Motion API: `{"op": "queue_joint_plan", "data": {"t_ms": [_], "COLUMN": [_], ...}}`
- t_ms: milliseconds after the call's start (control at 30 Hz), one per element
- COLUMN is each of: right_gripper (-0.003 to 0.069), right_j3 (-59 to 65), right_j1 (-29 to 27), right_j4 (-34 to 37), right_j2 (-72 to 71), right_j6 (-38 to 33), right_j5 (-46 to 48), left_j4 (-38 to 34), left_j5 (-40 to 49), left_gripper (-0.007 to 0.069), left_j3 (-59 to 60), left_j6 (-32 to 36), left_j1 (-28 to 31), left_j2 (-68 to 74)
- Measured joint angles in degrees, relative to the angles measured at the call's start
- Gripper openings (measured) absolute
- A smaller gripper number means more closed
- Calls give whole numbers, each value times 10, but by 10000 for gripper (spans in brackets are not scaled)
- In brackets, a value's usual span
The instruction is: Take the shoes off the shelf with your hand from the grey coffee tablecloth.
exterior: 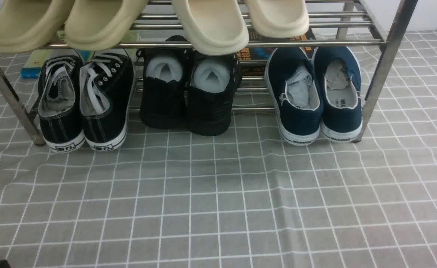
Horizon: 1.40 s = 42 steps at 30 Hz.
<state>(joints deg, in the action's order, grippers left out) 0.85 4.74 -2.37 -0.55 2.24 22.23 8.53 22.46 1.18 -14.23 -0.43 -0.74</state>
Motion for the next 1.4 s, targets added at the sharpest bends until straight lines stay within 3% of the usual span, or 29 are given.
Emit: {"op": "queue_joint_plan", "data": {"t_ms": [700, 800, 1067, 1400], "right_gripper": [239, 239, 239, 239], "right_j3": [0, 0, 0, 1], "right_j1": [0, 0, 0, 0], "right_j4": [-3, -29, -198, -237], "right_j2": [0, 0, 0, 0], "right_j6": [-1, -16, -54, -56], "right_j5": [0, 0, 9, 9], "left_j4": [0, 0, 0, 0], "left_j5": [0, 0, 0, 0], "left_gripper": [240, 240, 240, 240], "left_j3": [0, 0, 0, 0], "left_j6": [0, 0, 0, 0], "left_j1": [0, 0, 0, 0], "left_j2": [0, 0, 0, 0]}}
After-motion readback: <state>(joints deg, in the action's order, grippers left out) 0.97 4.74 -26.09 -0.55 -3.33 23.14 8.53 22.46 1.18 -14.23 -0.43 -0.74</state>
